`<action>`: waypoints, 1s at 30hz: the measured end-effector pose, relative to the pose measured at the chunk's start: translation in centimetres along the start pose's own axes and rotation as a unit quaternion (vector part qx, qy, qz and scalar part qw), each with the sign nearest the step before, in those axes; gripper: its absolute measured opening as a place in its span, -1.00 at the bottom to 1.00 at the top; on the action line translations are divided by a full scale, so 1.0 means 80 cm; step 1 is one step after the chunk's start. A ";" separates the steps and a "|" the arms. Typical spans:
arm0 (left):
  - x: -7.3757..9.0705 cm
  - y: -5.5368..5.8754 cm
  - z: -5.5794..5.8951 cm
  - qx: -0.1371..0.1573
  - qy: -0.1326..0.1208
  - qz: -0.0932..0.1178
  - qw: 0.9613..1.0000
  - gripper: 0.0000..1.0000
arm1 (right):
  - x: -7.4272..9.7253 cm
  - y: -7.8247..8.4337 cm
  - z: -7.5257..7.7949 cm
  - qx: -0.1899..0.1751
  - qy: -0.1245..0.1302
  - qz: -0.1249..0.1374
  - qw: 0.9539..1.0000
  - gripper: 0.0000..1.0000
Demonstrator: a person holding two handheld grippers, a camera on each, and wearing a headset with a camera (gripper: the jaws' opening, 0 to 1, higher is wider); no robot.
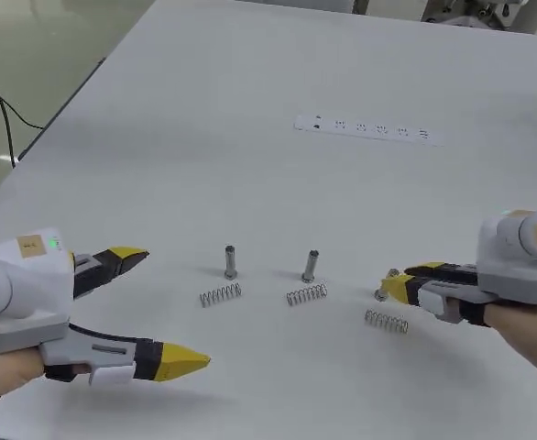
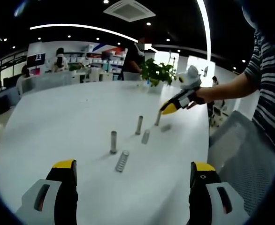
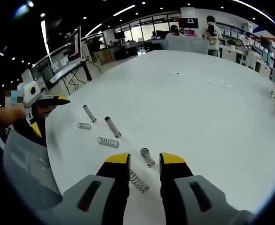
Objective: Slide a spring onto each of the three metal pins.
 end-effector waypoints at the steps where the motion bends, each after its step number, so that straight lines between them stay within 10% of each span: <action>1: 0.000 0.000 0.000 0.000 0.000 0.000 1.000 0.96 | 0.001 0.000 0.000 0.000 0.000 0.000 1.000 -0.55; 30: 0.005 -0.001 -0.001 0.001 -0.002 0.000 1.000 0.96 | 0.018 0.020 -0.018 0.056 -0.024 -0.039 0.997 -0.54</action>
Point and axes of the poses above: the centre of the closed fingertips' face, and the gripper's own axes: x roughly backward along the fingers, z roughly to its right, y roughly out of its underside, the point moved 3 cm from there along x, roughly backward along the fingers, and after that the axes turned 3 degrees about -z, right-handed, at the moved point
